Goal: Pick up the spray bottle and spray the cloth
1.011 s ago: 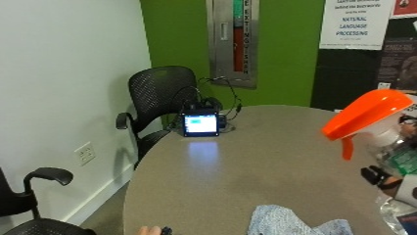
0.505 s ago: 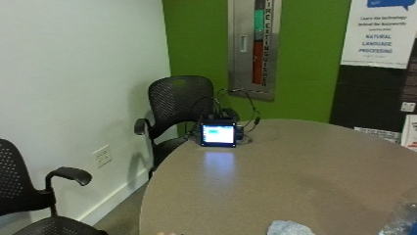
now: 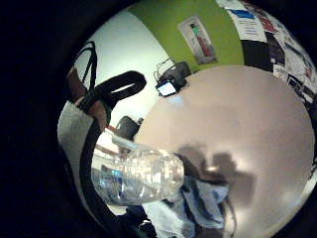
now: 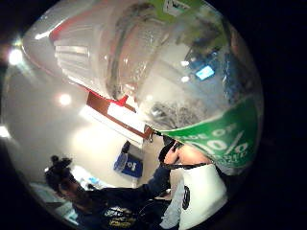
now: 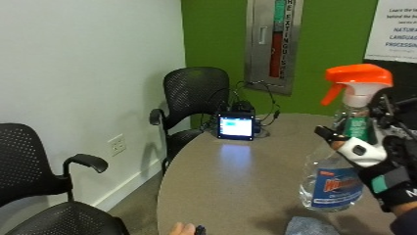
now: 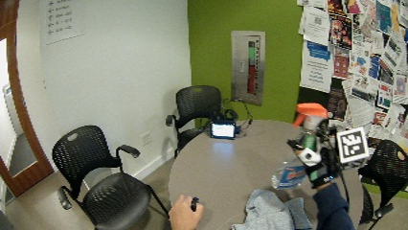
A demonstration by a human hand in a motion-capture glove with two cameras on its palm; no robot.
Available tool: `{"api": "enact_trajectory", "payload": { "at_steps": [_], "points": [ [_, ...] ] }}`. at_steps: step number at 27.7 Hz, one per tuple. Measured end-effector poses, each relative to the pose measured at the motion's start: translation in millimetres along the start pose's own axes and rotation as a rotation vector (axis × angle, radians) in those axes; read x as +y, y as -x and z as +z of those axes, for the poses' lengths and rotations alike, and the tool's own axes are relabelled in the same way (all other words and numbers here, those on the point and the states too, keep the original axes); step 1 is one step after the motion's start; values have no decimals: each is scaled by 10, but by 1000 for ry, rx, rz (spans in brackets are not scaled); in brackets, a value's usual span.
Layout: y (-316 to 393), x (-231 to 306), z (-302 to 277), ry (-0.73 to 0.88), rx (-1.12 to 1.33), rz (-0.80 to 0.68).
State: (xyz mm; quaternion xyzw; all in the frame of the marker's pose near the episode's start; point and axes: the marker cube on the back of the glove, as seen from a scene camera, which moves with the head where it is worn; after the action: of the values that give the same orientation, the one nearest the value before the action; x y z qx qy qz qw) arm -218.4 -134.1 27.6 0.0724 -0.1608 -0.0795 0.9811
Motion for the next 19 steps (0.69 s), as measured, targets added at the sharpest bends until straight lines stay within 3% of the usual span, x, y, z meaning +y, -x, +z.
{"api": "enact_trajectory", "payload": {
  "at_steps": [5, 19],
  "points": [
    [111, -141, 471, 87, 47, -42],
    [-247, 0, 1140, 226, -36, 74]
  ]
}}
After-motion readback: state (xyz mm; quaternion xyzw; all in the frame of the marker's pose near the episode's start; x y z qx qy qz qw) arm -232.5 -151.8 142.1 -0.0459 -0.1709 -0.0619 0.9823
